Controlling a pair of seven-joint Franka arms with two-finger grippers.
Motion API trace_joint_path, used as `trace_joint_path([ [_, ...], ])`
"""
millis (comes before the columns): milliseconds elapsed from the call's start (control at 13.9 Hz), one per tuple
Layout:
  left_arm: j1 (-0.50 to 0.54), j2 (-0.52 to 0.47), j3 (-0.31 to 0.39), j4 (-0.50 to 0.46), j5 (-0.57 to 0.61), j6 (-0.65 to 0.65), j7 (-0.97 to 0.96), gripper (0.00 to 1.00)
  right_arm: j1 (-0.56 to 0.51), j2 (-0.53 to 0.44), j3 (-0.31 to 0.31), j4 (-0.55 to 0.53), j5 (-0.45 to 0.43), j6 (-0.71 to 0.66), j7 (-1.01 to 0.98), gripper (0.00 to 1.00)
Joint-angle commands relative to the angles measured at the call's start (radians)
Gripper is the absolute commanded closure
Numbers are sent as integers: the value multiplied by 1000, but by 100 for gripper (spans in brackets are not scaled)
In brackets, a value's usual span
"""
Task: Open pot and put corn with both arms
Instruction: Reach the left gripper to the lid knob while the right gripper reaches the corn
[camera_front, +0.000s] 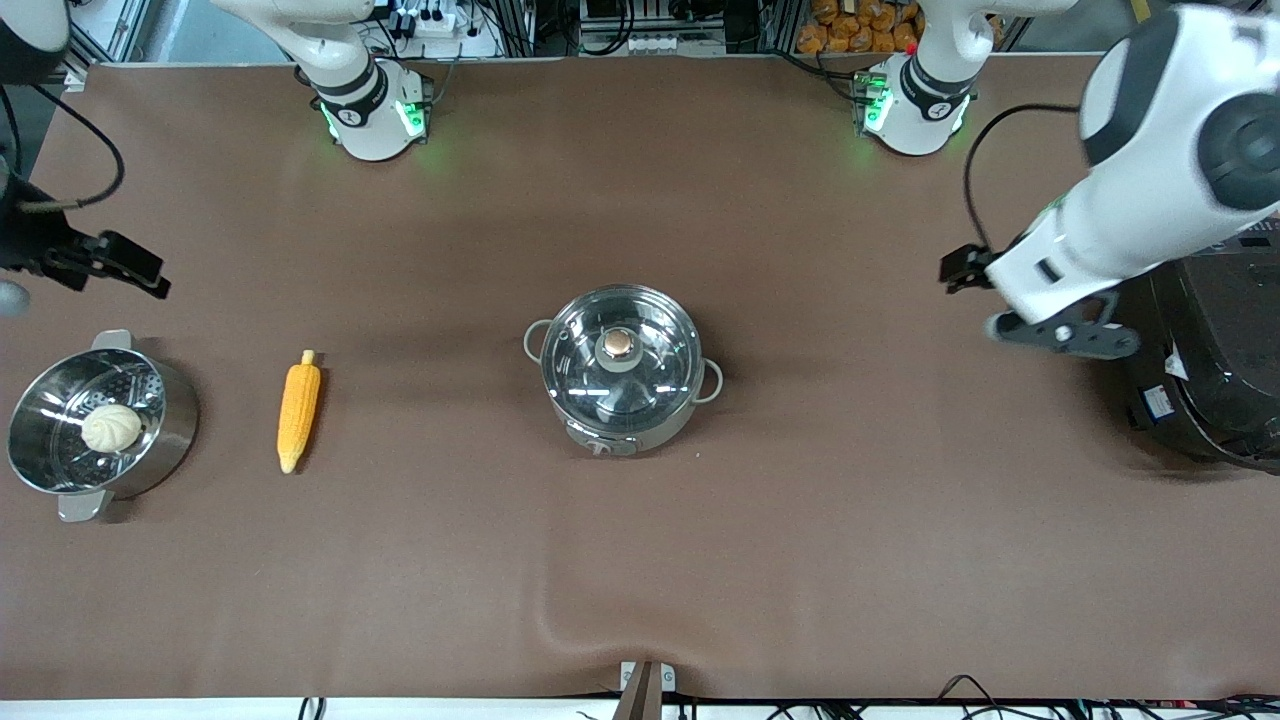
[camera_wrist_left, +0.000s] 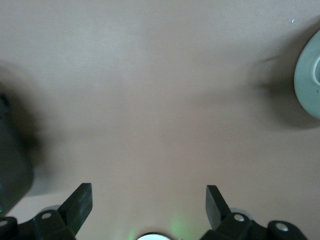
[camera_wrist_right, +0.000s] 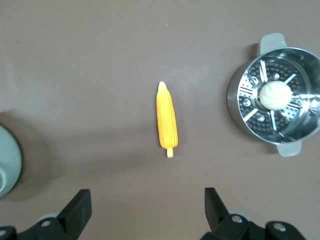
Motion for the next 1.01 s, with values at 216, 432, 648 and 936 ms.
trace_joint_path([
  [216,-185,117,-1,54,-11,160,-328,0,12,24,-2,-366,12,427,-5,0],
  [432,-306,191,1,121,-10,252,-498,0,14,199,-4,-379,-7,528,-14,0],
  [648,-429,284,8,163,1,443,-693,0,3,357,-4,-374,-22,710,-45,0],
  [936,-540,408,24,193,112,634,-840,0,-12,425,-8,-342,-39,755,-78,0],
])
